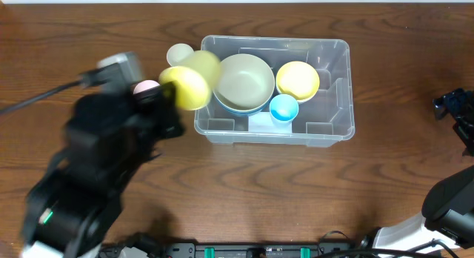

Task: Pack container
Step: 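Grip the yellow cup with the left gripper and lift, then lower the yellow cup onto the blue cup in the bin, release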

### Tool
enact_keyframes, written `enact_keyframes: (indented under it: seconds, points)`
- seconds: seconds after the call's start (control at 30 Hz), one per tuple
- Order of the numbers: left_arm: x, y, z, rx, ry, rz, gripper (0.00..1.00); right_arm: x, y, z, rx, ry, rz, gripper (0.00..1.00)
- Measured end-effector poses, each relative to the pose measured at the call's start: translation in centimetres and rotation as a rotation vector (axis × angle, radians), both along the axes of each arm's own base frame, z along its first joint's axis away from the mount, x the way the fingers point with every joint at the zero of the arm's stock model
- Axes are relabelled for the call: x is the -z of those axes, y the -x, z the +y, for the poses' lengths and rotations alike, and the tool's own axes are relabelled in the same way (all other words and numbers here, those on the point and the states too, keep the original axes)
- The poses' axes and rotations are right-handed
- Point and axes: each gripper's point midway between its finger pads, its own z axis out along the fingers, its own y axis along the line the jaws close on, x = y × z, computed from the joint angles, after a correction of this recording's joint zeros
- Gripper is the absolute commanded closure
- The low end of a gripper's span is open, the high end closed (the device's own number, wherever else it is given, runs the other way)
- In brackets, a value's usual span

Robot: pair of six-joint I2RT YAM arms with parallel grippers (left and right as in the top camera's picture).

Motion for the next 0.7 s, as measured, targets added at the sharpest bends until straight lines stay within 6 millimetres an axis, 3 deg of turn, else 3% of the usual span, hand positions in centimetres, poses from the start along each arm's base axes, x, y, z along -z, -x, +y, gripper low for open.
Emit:
enact_keyframes:
  seconds: [0.2,0.3,0.5,0.7]
  points:
    - [6.3,-4.2,-7.5,0.146,-0.138,0.2,0.94,0.0,0.0,0.0,0.0,0.0,0.0,0.01]
    - [9.3,-6.2,-10.2,0.187,-0.209,0.289,0.94,0.0,0.0,0.0,0.0,0.0,0.0,0.01]
    - [13.9,-9.3,-13.5,0.241,-0.31,0.381,0.94,0.0,0.0,0.0,0.0,0.0,0.0,0.01]
    - [19.5,-9.3,-15.8,0.305,-0.407,0.479,0.94,0.0,0.0,0.0,0.0,0.0,0.0,0.01]
